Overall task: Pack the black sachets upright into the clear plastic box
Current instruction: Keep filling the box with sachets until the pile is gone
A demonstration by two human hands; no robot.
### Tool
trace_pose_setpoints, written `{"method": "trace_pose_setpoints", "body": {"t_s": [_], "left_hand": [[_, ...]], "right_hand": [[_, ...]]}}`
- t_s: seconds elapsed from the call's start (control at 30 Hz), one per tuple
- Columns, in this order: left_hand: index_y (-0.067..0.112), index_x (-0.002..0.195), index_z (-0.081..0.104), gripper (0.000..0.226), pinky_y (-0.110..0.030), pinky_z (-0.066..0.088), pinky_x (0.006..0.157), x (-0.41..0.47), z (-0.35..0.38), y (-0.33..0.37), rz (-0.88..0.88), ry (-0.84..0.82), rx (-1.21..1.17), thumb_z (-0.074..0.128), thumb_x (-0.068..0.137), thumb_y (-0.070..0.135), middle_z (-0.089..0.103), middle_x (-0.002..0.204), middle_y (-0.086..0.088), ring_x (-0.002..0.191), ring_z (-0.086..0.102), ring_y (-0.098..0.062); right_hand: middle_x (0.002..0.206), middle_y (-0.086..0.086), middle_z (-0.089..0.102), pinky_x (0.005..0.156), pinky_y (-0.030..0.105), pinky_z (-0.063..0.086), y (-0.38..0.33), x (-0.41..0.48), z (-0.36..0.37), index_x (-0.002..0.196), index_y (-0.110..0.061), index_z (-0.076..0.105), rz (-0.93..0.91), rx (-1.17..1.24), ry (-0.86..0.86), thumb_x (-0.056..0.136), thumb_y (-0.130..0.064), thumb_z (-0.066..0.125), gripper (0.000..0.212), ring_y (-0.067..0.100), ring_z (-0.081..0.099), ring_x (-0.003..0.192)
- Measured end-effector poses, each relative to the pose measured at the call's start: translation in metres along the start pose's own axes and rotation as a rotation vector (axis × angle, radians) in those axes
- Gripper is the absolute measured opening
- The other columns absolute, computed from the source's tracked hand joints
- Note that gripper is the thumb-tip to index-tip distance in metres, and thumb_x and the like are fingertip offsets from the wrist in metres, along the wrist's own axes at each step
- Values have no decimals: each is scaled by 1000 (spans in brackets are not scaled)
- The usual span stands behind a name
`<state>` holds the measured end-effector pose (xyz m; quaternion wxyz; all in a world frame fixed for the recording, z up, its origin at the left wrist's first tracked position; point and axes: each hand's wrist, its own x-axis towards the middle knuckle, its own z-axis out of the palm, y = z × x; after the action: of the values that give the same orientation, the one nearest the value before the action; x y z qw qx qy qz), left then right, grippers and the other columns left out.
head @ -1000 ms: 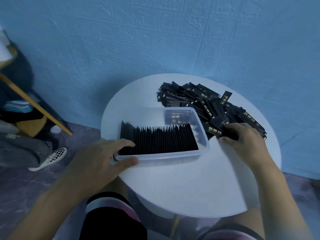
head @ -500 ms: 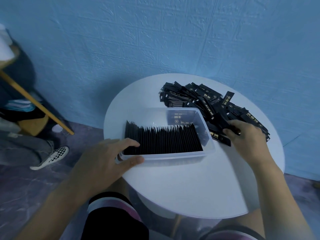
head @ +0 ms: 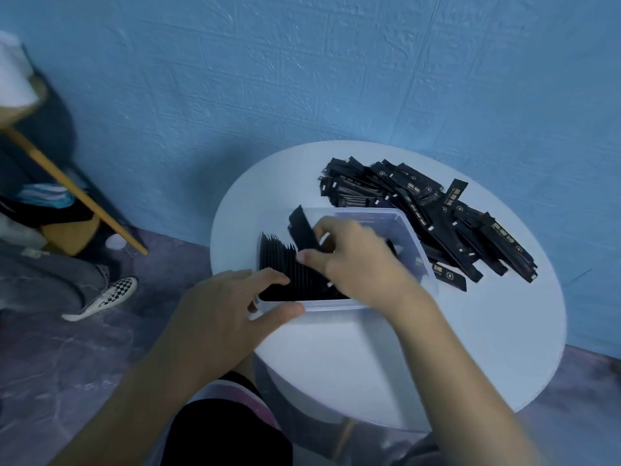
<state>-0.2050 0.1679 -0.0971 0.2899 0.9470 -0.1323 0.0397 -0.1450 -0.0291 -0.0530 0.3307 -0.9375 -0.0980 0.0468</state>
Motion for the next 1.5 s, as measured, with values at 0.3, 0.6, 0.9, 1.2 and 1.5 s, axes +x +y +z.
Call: {"method": "trace_pose_setpoints", "body": {"t_s": [0.3,0.6,0.9,1.2,1.5], "left_hand": [[45,118,60,82,-18,48,69,1,1,-3,28,-3,1,16,72,98,66,90,19,81,60,-1],[42,118,62,69,-7,38,65,1,0,-5,56,-15,36,39,73,89,65,84,18,76,60,-3],[48,124,52,63,-16,48,69,-1,0,-6,56,-14,21,40,75,86,64,90,21,81,57,4],[34,125,62,74,-4,45,71,0,1,-5,114,32,-29,37,80,86,72,95,13,80,62,-4],[25,124,69,73,7,34,81,2,3,-9,170,7,-82,46,80,79,74,89,2,80,61,-10]], "right_hand": [[72,7,66,59,29,60,1,10,11,105,-17,62,164,253,-206,92,-27,71,18,12,66,51],[73,12,70,65,34,63,-1,16,18,113,-12,61,168,367,-276,94,-21,70,23,21,71,60],[91,18,69,78,45,63,1,21,20,149,-14,40,163,408,-323,100,-11,57,52,35,75,82],[92,17,61,71,32,63,-6,23,12,153,-17,35,151,463,-426,101,-5,56,57,29,70,77],[93,17,62,72,32,63,-3,24,14,143,-16,45,134,483,-378,101,-8,55,43,25,70,71]]}}
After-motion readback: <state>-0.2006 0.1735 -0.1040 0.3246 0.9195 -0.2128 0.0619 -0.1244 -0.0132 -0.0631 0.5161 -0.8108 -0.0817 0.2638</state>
